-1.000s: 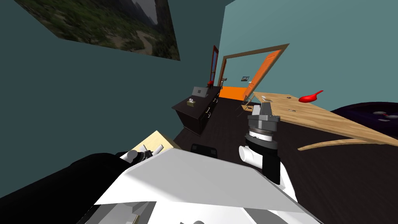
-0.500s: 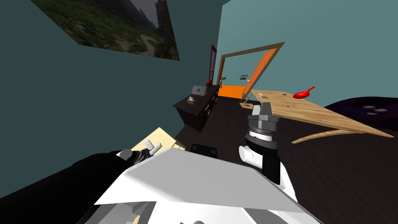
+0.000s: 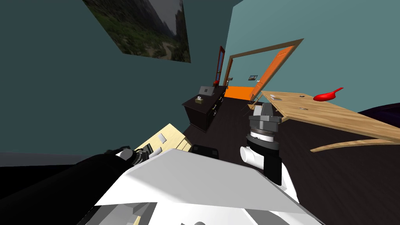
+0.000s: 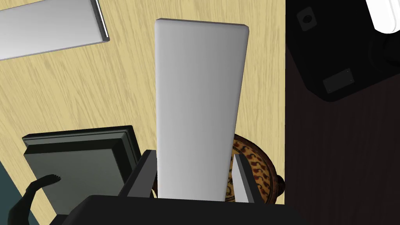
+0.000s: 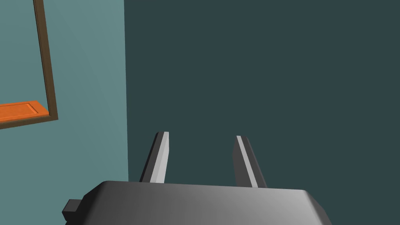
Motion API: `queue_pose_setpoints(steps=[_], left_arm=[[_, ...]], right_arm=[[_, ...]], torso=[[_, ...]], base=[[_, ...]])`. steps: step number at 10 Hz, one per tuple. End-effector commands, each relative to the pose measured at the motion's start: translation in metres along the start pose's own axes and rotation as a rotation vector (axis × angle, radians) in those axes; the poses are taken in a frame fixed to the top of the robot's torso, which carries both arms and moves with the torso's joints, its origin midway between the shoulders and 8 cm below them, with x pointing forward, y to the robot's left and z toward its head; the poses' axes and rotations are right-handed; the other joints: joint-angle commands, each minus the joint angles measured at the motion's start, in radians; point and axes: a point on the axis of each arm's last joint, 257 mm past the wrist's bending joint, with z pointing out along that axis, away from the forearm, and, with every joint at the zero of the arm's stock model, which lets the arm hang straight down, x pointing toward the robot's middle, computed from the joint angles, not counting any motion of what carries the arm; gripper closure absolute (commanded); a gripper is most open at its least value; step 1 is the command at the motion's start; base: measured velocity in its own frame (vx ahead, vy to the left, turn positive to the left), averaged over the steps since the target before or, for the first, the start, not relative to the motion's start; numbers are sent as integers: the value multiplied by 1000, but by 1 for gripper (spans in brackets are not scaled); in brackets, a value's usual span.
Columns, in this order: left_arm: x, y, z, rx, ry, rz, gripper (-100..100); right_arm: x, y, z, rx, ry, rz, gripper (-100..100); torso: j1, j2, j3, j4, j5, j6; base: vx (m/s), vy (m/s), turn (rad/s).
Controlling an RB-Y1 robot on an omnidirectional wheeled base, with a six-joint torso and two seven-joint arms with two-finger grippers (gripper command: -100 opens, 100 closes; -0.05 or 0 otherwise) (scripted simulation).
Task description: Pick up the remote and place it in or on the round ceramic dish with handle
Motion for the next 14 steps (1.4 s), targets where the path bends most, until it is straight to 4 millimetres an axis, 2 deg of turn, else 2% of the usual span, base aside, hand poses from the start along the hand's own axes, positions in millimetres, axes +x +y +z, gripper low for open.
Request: queue_pose_setpoints(steps=[1, 3, 4, 5, 9, 10, 11, 14], left_arm=[[-7, 10, 0, -40, -25, 16, 100], [-14, 21, -2, -86, -57, 40, 100], [-1, 18, 1, -73, -27, 44, 100], [-1, 20, 2, -80, -26, 47, -100], [-1, 20, 2, -80, -26, 47, -100], [-1, 20, 2, -80, -26, 47, 0], [0, 11, -11, -77, -32, 32, -100], [3, 0, -30, -75, -42, 12, -100]], right_arm=[[0, 0, 0, 0, 0, 0, 0], [0, 0, 0, 0, 0, 0, 0], [0, 0, 0, 0, 0, 0, 0], [0, 0, 0, 0, 0, 0, 0], [0, 0, 0, 0, 0, 0, 0], [0, 0, 0, 0, 0, 0, 0], [0, 0, 0, 0, 0, 0, 0], [0, 0, 0, 0, 0, 1, 0]], torso=[[0, 0, 0, 0, 0, 0], [2, -1, -1, -2, 0, -4], [11, 6, 1, -4, -4, -15], [13, 8, 3, -3, -5, -16], [12, 9, 3, -3, -5, -16], [12, 9, 3, -3, -5, -16], [12, 9, 3, -3, -5, -16], [9, 13, 6, -2, -6, -16]], base=[[-81, 149, 162], [-64, 114, 95], [-19, 38, 4], [0, 0, 0], [0, 0, 0], [0, 0, 0], [-31, -18, -110], [-57, -38, -100]])
